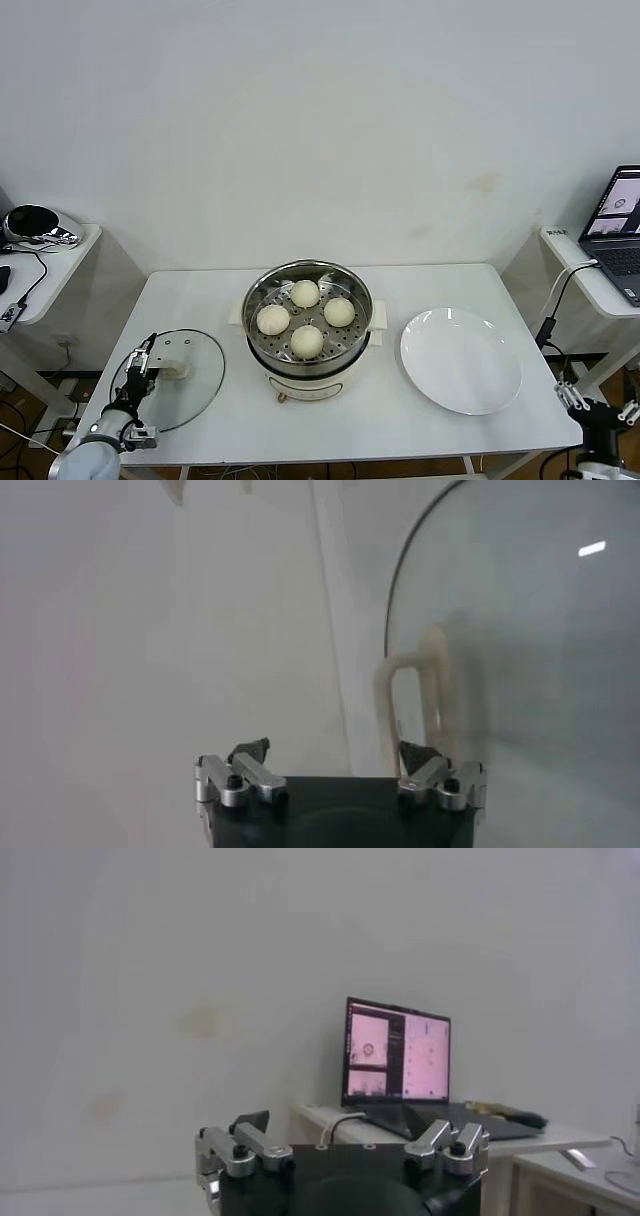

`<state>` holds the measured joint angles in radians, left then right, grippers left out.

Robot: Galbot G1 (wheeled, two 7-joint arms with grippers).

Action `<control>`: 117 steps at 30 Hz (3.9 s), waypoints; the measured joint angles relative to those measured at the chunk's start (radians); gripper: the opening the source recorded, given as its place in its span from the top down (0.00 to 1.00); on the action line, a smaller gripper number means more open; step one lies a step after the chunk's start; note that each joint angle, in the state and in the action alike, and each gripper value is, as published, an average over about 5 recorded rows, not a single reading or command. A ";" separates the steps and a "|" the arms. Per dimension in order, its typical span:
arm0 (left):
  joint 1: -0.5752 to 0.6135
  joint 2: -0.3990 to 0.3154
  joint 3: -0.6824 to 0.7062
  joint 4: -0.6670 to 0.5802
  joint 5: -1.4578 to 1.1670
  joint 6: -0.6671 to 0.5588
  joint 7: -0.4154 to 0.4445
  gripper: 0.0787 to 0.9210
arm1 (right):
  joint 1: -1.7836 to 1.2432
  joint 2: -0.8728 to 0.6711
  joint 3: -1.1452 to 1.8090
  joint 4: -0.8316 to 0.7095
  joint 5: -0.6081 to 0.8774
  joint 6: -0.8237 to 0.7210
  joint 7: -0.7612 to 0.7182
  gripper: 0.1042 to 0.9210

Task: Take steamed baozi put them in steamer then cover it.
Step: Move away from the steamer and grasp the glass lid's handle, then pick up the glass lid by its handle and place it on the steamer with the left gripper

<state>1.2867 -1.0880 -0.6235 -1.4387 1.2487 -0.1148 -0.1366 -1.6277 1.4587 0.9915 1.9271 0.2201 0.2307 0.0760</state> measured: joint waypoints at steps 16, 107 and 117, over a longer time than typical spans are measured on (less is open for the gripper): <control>-0.032 -0.010 0.015 0.046 -0.002 -0.024 -0.003 0.49 | -0.012 0.005 -0.021 -0.003 -0.015 -0.001 0.009 0.12; -0.377 -0.319 0.712 -0.388 0.269 0.776 0.521 0.93 | 0.031 0.039 -0.230 0.017 -0.261 -0.023 0.023 0.12; -0.355 -0.347 0.700 -0.369 0.307 0.768 0.515 0.93 | 0.026 0.034 -0.232 0.017 -0.262 -0.018 0.024 0.12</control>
<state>0.9321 -1.4350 0.0767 -1.8080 1.5552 0.6527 0.3788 -1.6016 1.4926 0.7590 1.9442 -0.0416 0.2124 0.0997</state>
